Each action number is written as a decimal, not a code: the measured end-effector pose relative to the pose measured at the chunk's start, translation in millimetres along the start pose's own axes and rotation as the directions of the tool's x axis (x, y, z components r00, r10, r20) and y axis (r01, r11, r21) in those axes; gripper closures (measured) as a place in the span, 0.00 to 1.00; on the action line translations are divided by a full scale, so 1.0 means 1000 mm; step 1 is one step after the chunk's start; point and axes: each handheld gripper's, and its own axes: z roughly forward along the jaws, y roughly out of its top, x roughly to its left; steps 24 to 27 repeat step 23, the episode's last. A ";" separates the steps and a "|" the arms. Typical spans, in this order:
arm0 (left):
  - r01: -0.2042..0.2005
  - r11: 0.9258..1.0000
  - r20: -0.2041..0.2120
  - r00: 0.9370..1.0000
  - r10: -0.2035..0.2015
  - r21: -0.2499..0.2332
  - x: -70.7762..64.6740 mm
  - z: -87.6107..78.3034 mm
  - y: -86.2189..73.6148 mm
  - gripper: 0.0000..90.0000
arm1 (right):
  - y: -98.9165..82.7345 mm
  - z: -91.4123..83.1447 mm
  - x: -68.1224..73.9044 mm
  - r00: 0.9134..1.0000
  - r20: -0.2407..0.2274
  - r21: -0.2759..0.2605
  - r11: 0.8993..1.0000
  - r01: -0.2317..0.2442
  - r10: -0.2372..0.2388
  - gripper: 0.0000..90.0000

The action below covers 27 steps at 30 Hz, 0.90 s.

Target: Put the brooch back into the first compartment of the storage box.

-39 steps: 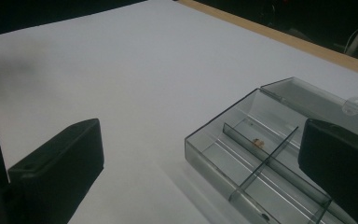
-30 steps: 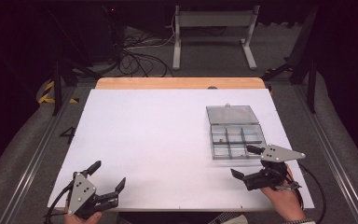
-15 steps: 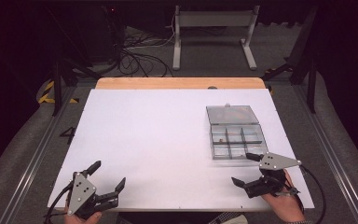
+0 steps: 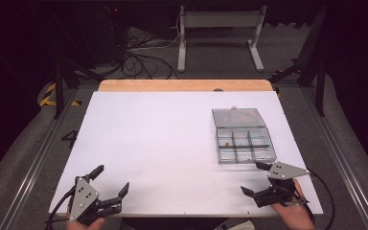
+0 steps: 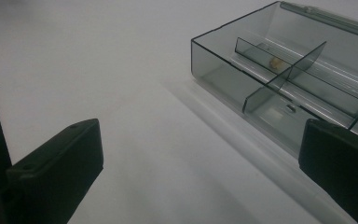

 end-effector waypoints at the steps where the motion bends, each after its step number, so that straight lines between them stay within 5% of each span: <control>1: 0.000 1.000 0.001 1.000 0.000 0.000 0.000 0.000 0.000 0.11 | 0.000 0.000 -0.001 1.000 0.005 0.001 1.000 -0.001 0.001 0.00; 27: 0.000 1.000 0.001 1.000 0.000 -0.003 0.001 0.000 0.000 0.10 | 0.001 -0.001 0.002 1.000 0.015 -0.009 1.000 0.017 -0.017 0.01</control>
